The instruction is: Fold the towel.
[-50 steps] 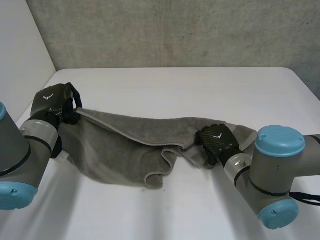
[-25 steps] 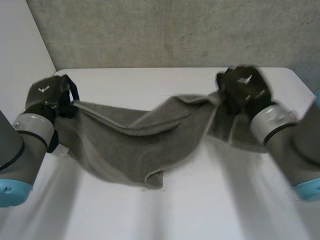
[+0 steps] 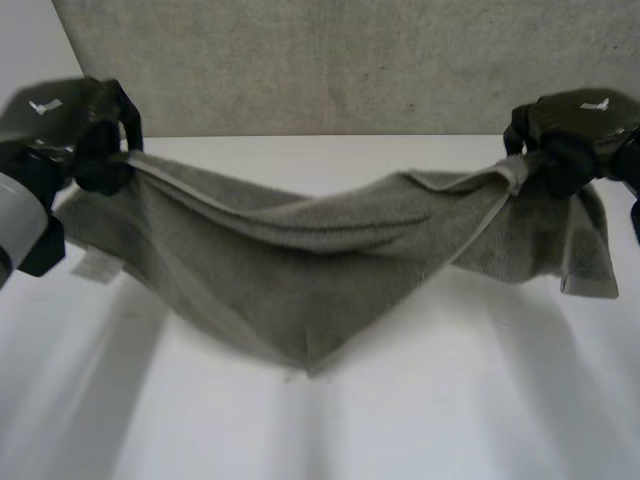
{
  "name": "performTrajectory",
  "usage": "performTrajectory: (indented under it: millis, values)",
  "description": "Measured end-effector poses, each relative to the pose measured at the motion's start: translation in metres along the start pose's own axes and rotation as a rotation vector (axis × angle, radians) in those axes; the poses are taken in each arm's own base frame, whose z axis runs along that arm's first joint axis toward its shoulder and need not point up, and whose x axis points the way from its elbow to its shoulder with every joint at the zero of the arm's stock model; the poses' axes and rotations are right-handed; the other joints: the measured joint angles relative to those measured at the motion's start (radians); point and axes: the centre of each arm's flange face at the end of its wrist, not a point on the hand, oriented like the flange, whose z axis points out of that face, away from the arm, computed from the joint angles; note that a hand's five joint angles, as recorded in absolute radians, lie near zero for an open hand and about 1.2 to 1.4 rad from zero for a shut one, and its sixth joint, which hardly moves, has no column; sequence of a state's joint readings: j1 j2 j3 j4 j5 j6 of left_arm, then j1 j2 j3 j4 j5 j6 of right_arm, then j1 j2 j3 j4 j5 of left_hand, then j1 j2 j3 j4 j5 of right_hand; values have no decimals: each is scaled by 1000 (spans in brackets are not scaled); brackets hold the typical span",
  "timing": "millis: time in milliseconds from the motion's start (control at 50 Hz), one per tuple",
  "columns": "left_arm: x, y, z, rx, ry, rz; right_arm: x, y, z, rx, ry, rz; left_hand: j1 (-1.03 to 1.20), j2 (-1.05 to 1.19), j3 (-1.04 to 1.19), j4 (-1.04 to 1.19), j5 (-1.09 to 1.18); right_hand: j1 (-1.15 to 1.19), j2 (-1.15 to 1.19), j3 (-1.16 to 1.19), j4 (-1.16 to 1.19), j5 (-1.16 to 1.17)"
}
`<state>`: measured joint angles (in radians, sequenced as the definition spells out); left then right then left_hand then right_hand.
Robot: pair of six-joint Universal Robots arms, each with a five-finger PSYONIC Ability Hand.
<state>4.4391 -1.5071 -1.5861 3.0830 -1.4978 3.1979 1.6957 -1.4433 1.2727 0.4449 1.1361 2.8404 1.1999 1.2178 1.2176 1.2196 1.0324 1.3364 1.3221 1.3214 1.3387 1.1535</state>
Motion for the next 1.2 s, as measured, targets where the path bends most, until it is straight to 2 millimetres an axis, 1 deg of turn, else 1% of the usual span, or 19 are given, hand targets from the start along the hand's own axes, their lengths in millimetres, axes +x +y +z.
performTrajectory:
  millis: [80,120,140,180,220,260,340,400,440,540,640,700,720,780,840,880,960,1080,1200]
  values:
    - [0,17,21,-65,10,-6,3,13,22,-20,-22,6,0,0,0,0,0,0,0,0,0,0]
    - [0,24,35,-82,11,-8,5,17,37,-4,-24,-4,0,0,0,0,0,1,0,0,0,0]
    - [-1,27,48,-85,10,-9,8,18,51,24,-18,-20,0,0,0,0,0,1,0,0,0,0]
    - [-1,26,64,-71,9,-11,12,16,69,73,2,-45,0,0,0,0,0,1,0,0,0,0]
    - [-2,19,80,-35,6,-14,16,9,85,141,35,-77,0,0,1,0,0,2,0,0,0,0]
    - [-2,3,95,27,1,-22,22,-4,101,235,85,-113,0,0,1,0,0,2,0,0,0,0]
    - [-2,-26,104,130,-9,-55,30,-26,113,368,157,-149,0,0,1,0,0,2,0,0,0,0]
    - [1,-46,100,186,-12,-97,33,-36,114,428,188,-154,0,1,1,0,0,2,0,0,0,0]
    - [4,-51,93,197,-11,-123,33,-35,114,432,193,-143,0,1,1,0,0,2,0,0,0,0]
    - [10,-32,77,133,-5,-152,27,-10,114,338,162,-106,0,1,1,0,0,2,0,0,0,0]
    - [16,20,63,-10,3,-155,14,40,119,171,99,-78,0,1,1,0,0,2,0,0,0,0]
    - [21,60,53,-110,12,-153,3,83,125,48,44,-88,0,1,1,0,0,2,0,0,0,0]
    - [22,67,51,-128,14,-152,1,90,125,30,35,-90,0,1,1,0,0,2,0,0,0,0]
    - [30,100,41,-205,34,-148,-8,127,128,-67,-10,-114,0,1,1,0,0,-27,-3,-13,-31,-13]
    - [40,123,31,-262,59,-142,-15,154,128,-136,-42,-131,0,1,1,0,0,-68,-30,-45,-67,-48]
    - [45,131,26,-282,73,-139,-18,164,127,-164,-52,-135,0,1,1,0,0,-153,-129,-130,-150,-138]
    - [53,135,18,-295,100,-134,-20,170,122,-188,-55,-128,0,1,1,0,0,-330,-305,-307,-318,-317]
    - [58,123,11,-262,119,-132,-22,162,109,-193,-43,-71,0,1,1,0,0,-570,-546,-552,-565,-577]
    - [58,112,8,-232,119,-135,-27,158,95,-197,-40,5,0,1,1,0,0,-630,-599,-609,-629,-645]
